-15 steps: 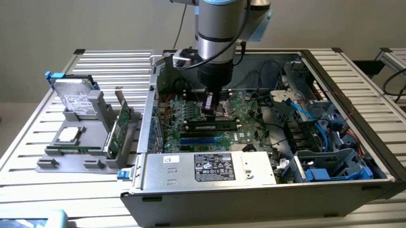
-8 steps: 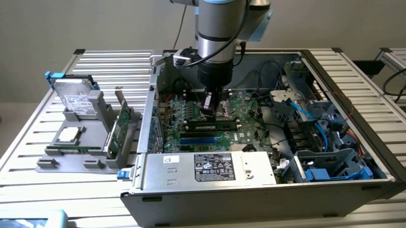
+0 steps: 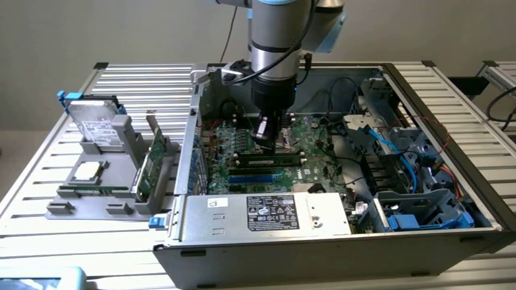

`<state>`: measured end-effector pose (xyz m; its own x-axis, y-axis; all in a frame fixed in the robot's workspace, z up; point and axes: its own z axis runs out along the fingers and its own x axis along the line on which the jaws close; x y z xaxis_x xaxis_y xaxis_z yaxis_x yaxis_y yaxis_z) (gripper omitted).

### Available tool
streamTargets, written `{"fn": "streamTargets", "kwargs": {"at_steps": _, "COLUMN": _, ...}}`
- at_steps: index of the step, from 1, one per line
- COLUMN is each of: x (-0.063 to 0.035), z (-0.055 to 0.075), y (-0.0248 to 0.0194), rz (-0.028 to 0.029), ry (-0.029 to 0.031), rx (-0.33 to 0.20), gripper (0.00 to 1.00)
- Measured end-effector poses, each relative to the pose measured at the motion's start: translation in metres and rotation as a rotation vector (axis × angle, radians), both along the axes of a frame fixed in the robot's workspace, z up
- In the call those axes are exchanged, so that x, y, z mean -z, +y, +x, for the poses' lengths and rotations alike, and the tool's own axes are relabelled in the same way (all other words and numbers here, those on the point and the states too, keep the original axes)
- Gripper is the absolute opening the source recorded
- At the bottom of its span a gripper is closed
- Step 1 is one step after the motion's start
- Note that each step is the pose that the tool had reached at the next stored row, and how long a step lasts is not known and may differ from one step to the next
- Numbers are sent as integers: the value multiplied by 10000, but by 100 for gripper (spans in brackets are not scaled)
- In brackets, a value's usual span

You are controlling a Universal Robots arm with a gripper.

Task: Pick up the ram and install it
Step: 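Press down the ram until it locks into place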

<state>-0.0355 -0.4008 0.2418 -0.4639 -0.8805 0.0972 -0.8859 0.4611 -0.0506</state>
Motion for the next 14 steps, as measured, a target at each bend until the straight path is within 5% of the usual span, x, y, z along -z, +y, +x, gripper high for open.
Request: {"fn": "streamTargets", "kwargs": {"at_steps": 14, "x": 0, "z": 0, "y": 2, "rz": 3, "ry": -570, "rx": 1389, "gripper": 11}}
